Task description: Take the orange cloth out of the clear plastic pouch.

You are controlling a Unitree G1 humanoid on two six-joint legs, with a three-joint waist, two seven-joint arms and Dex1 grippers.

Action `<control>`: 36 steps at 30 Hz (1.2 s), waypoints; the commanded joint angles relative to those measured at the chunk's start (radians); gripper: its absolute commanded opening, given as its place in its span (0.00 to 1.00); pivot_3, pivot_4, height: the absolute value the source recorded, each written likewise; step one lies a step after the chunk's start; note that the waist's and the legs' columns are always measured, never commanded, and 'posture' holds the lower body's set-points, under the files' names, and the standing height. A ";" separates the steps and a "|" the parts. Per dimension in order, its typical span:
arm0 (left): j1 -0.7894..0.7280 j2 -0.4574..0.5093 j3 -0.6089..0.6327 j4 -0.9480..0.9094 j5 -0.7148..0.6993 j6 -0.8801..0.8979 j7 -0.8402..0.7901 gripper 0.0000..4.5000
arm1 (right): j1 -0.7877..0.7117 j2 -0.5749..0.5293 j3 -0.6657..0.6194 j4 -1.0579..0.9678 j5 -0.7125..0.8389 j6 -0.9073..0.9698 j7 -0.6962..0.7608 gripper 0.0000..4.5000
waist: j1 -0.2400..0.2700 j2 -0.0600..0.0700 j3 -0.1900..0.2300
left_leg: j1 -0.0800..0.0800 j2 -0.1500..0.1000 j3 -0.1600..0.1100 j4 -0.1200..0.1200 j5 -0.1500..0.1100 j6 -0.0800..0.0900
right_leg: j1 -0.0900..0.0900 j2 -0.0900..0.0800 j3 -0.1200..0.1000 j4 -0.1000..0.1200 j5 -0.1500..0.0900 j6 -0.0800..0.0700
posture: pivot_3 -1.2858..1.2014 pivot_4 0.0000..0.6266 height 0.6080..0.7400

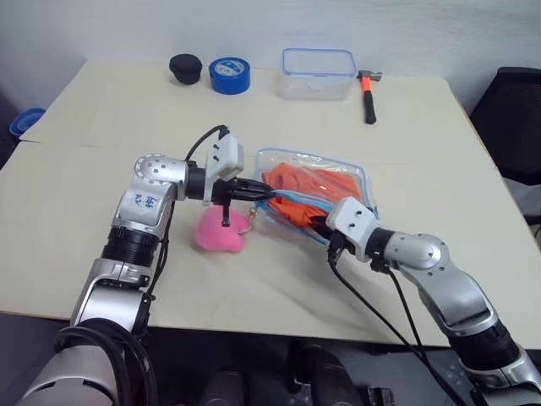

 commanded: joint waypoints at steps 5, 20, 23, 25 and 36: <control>-0.001 0.000 0.009 -0.068 -0.020 0.018 0.012 0.00 | 0.012 0.011 -0.018 0.018 -0.078 -0.056 -0.037 0.72 | 0.000 0.000 0.000 | 0.000 0.000 0.000 0.000 0.000 0.000 | 0.000 0.000 0.000 0.000 0.000 0.000 | 0.52 0.24 1.00; 0.031 -0.013 0.008 -0.148 -0.051 0.080 0.017 0.00 | -0.062 0.106 0.025 0.246 -0.214 -0.084 -0.091 0.99 | -0.014 0.000 0.000 | -0.001 0.001 0.000 0.000 0.000 0.000 | 0.000 0.000 0.000 0.000 0.000 0.000 | 0.52 0.24 1.00; 0.046 -0.021 0.011 -0.172 -0.062 0.107 0.027 0.00 | -0.082 0.110 0.048 0.319 -0.250 -0.129 -0.095 0.86 | -0.021 0.000 0.000 | -0.001 0.001 0.000 0.000 0.000 0.000 | 0.000 0.000 0.000 0.001 0.000 0.000 | 0.52 0.24 1.00; 0.053 -0.024 0.010 -0.182 -0.065 0.116 0.032 0.00 | -0.098 0.116 0.059 0.363 -0.271 -0.157 -0.102 0.71 | -0.021 0.000 0.000 | 0.000 0.001 -0.001 0.001 0.000 0.000 | 0.000 -0.001 0.000 0.001 0.000 0.000 | 0.52 0.24 1.00; 0.015 -0.088 0.055 -0.169 -0.109 0.263 0.176 0.00 | -0.066 0.090 0.130 0.360 -0.355 -0.300 -0.032 0.01 | -0.019 0.000 0.000 | 0.000 0.001 -0.002 0.002 0.000 0.000 | 0.000 -0.001 0.000 0.001 0.000 0.000 | 0.52 0.24 1.00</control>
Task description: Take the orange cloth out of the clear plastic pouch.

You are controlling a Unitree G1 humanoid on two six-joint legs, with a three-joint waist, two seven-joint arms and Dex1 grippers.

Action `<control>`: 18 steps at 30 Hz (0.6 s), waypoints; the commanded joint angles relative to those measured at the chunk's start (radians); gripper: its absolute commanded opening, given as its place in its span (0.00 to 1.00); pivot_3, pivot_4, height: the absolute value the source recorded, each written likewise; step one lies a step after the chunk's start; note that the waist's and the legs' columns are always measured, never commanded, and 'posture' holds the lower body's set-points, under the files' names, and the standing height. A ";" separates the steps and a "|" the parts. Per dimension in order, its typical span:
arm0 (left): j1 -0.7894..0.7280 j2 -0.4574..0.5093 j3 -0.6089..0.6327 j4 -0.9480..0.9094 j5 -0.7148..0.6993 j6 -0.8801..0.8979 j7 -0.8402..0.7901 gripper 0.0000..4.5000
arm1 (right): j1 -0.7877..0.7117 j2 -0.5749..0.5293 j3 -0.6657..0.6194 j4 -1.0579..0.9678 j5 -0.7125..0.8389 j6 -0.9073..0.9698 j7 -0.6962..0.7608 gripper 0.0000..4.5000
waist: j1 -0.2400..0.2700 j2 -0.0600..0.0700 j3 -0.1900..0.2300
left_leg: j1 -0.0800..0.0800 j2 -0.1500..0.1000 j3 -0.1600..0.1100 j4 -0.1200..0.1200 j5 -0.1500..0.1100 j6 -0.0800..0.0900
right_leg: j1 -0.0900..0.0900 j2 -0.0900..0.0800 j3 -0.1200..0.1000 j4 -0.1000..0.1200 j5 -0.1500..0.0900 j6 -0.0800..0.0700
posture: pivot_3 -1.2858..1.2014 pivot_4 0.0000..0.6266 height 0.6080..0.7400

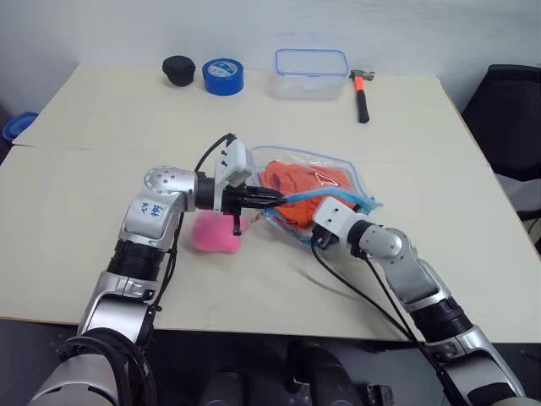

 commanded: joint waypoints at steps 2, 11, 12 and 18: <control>-0.061 -0.043 0.031 0.030 0.002 0.042 0.120 0.00 | 0.088 -0.081 0.071 -0.120 -0.057 -0.051 0.108 0.01 | 0.003 0.000 0.000 | 0.000 0.000 -0.002 0.000 0.000 0.000 | 0.000 0.000 -0.001 -0.001 0.000 0.000 | 0.52 0.24 1.00; -0.091 -0.047 -0.030 0.200 0.132 -0.112 0.200 0.00 | 0.273 -0.293 -0.068 -0.519 0.082 -0.162 0.315 0.01 | 0.006 0.000 0.000 | 0.000 -0.001 -0.009 0.000 0.000 0.000 | 0.000 0.001 -0.001 -0.001 0.000 0.001 | 0.52 0.24 1.00; -0.092 -0.048 -0.036 0.214 0.143 -0.138 0.200 0.00 | 0.293 -0.318 -0.082 -0.534 0.092 -0.182 0.331 0.01 | 0.008 0.000 0.000 | 0.000 -0.001 -0.009 0.000 0.000 0.000 | 0.000 0.001 -0.001 -0.001 0.000 0.001 | 0.52 0.24 1.00; -0.084 -0.102 -0.054 0.178 0.120 -0.139 0.175 0.00 | 0.329 -0.319 -0.096 -0.526 0.074 -0.202 0.327 0.01 | 0.020 0.000 0.000 | 0.000 -0.001 -0.007 0.000 0.000 0.000 | 0.000 0.001 -0.001 -0.002 0.001 0.001 | 0.52 0.24 1.00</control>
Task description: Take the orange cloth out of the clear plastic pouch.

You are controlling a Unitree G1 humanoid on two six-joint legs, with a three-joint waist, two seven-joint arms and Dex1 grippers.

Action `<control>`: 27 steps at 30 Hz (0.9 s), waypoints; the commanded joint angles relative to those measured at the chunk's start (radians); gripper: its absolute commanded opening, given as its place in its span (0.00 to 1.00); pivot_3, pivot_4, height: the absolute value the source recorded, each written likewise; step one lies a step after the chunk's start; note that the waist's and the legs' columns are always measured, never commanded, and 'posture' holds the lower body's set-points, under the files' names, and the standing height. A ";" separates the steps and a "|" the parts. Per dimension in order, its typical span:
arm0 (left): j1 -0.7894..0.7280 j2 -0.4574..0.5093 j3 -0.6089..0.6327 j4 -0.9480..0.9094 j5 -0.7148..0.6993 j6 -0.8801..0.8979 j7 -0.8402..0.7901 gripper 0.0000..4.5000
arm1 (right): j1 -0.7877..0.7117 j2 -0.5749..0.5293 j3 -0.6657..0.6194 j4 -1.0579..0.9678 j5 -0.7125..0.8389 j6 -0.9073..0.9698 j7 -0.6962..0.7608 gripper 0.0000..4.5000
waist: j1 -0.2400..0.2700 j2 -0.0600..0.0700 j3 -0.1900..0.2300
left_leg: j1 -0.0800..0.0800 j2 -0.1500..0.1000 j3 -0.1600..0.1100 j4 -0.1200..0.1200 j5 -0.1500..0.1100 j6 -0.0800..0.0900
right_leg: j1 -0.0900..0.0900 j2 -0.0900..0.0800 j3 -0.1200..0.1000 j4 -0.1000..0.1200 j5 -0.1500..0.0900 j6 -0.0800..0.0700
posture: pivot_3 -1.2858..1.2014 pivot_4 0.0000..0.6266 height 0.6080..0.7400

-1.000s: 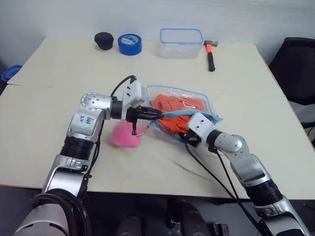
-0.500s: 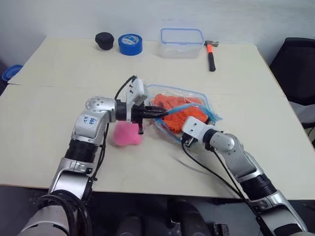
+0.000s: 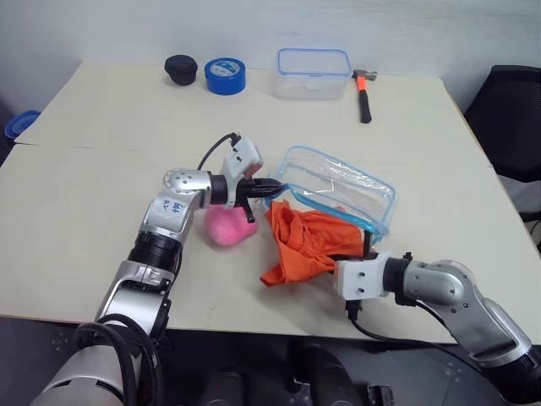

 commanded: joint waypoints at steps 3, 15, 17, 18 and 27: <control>-0.021 -0.037 -0.002 -0.082 -0.043 0.021 -0.038 0.00 | -0.009 0.022 0.016 -0.021 -0.009 0.001 0.014 0.01 | 0.004 0.000 0.000 | 0.000 0.000 0.003 0.000 0.000 0.000 | 0.000 0.000 0.000 0.000 0.000 0.000 | 0.52 0.24 1.00; -0.086 -0.055 0.003 0.029 0.002 0.033 0.050 0.00 | 0.032 -0.031 0.027 -0.044 0.012 -0.161 0.101 0.01 | 0.010 0.000 0.000 | 0.000 0.000 0.007 0.000 0.000 0.000 | 0.000 0.001 0.000 0.000 0.000 0.000 | 0.52 0.24 1.00; -0.110 -0.046 0.005 0.115 0.039 0.000 0.104 0.00 | 0.111 -0.105 -0.008 -0.090 0.035 -0.212 0.142 0.01 | 0.009 0.000 0.000 | 0.000 -0.001 0.007 0.000 0.000 0.000 | 0.000 0.000 0.000 -0.001 0.000 0.000 | 0.52 0.24 1.00; -0.121 -0.041 0.006 0.155 0.057 -0.020 0.127 0.00 | 0.150 -0.140 -0.027 -0.107 0.042 -0.237 0.159 0.01 | 0.011 0.000 0.000 | 0.000 -0.001 0.007 0.000 0.000 0.001 | 0.001 0.000 0.000 -0.001 0.000 0.001 | 0.52 0.24 1.00; -0.030 0.126 -0.059 0.154 0.177 -0.278 0.040 0.00 | 0.476 -0.206 -0.461 -0.044 0.067 -0.223 0.084 0.01 | 0.002 -0.001 0.000 | 0.000 0.001 0.011 -0.002 0.000 0.001 | 0.002 0.001 0.003 -0.002 0.001 0.001 | 0.52 0.24 1.00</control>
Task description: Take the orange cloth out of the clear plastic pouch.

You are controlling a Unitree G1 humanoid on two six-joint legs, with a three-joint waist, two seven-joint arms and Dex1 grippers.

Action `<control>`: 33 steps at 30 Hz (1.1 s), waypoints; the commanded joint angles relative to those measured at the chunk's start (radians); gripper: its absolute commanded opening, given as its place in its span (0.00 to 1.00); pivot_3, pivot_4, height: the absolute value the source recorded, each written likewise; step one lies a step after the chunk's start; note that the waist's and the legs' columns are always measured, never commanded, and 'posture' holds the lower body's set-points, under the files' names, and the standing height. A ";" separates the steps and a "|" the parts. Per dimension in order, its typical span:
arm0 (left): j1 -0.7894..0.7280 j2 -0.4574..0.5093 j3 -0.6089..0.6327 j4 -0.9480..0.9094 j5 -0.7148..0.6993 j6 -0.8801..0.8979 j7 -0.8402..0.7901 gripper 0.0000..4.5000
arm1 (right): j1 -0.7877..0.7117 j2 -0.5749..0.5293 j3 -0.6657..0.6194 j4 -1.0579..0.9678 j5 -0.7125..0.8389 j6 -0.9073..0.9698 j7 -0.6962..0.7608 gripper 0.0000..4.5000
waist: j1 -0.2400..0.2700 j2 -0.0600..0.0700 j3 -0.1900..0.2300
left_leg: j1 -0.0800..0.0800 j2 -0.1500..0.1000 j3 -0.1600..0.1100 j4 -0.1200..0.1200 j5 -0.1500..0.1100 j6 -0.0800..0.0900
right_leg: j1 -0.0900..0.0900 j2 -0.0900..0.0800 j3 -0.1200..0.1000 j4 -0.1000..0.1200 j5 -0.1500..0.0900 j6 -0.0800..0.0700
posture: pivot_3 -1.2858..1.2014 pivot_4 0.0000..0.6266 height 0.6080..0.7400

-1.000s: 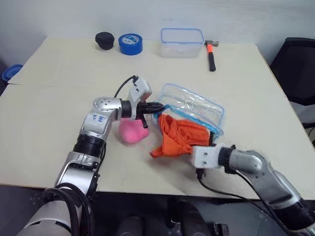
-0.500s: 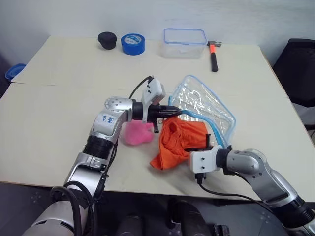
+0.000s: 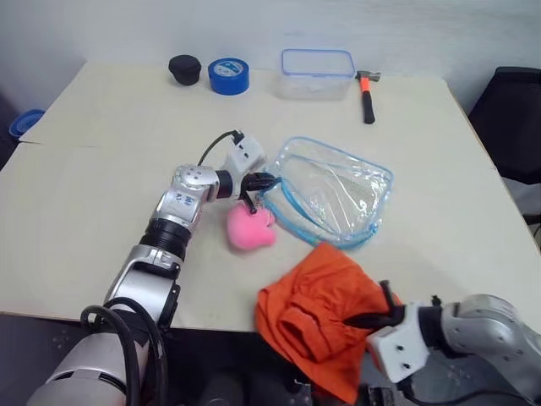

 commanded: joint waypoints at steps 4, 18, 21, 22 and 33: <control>0.195 0.180 -0.043 -0.280 0.066 -0.132 -0.130 0.00 | -0.011 0.122 -0.296 0.146 0.054 0.200 -0.156 0.01 | 0.001 0.000 0.000 | 0.001 0.000 0.000 0.000 0.000 -0.001 | 0.000 0.000 0.002 0.001 0.000 0.000 | 0.52 0.24 1.00; 0.398 0.228 0.017 -0.600 0.009 0.087 -0.133 0.00 | -0.471 0.294 -0.075 0.596 0.003 0.350 -0.334 0.01 | -0.009 0.002 0.000 | 0.002 0.001 0.000 0.001 0.000 0.000 | -0.001 0.000 0.005 0.003 0.000 0.000 | 0.52 0.24 1.00; 0.418 0.230 0.041 -0.640 -0.034 0.149 -0.146 0.10 | -0.517 0.305 -0.069 0.649 0.017 0.355 -0.334 0.16 | -0.009 0.003 0.000 | 0.003 0.001 0.000 0.000 0.000 0.000 | -0.001 0.000 0.006 0.004 0.000 0.000 | 0.52 0.24 1.00; 0.425 0.234 0.051 -0.654 -0.053 0.169 -0.154 0.14 | -0.523 0.308 -0.077 0.652 0.033 0.365 -0.328 0.23 | -0.009 0.003 0.000 | 0.003 0.001 0.000 0.000 0.000 0.000 | -0.001 0.000 0.006 0.003 0.000 -0.001 | 0.52 0.24 1.00; 0.509 0.421 0.300 -0.757 -0.336 0.341 -0.321 0.87 | -0.300 0.198 -0.468 0.373 0.465 0.571 -0.040 1.00 | 0.001 0.007 0.002 | 0.001 0.001 -0.005 0.001 0.000 0.000 | -0.002 0.000 0.005 0.002 0.000 0.000 | 0.52 0.24 1.00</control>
